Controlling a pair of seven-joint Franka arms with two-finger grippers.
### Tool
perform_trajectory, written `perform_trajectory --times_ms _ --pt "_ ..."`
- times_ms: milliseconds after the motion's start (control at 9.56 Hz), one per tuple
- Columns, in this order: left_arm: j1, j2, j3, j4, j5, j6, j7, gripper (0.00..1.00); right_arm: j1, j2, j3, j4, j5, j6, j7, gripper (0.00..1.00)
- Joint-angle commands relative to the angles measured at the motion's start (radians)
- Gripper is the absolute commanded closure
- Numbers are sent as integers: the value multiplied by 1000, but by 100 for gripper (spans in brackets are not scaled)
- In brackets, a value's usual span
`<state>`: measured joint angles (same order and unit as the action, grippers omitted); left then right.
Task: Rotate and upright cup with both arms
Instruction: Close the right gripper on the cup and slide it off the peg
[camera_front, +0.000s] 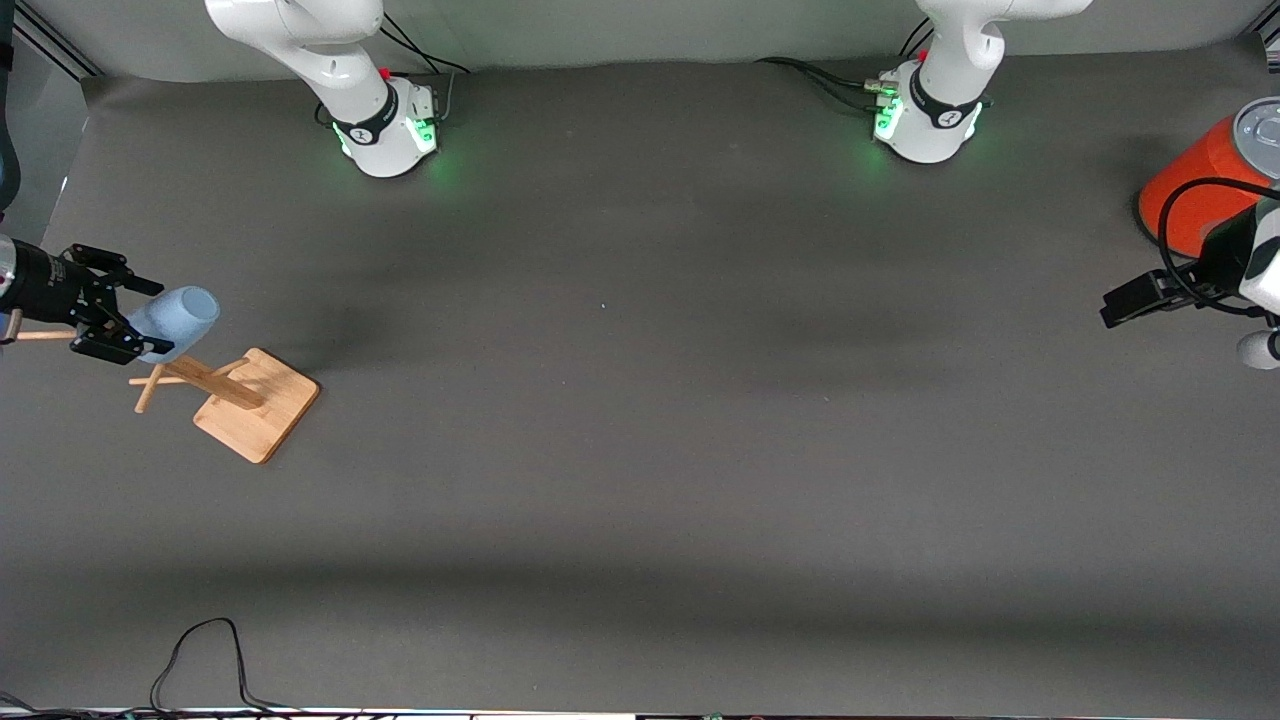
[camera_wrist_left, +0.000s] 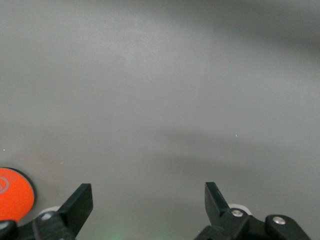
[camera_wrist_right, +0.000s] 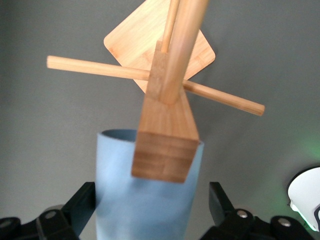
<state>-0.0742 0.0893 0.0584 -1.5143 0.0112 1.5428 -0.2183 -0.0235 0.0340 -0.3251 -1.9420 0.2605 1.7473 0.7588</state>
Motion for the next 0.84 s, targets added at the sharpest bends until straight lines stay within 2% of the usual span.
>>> perform_trajectory --times_ms 0,105,314,418,732 --pt "-7 1 1 16 7 -15 -12 0 4 0 -8 -11 25 15 14 0" --pt "-6 1 1 16 7 -15 -12 0 4 0 -8 -11 26 17 7 8" --pt "-4 1 1 16 7 -13 -12 0 4 -2 -8 -9 26 14 5 38" --pt "-4 1 1 16 7 -13 -12 0 4 -5 -8 -5 29 6 7 43" --pt "-2 3 1 16 7 -10 -12 0 14 -13 -6 50 45 -53 36 43"
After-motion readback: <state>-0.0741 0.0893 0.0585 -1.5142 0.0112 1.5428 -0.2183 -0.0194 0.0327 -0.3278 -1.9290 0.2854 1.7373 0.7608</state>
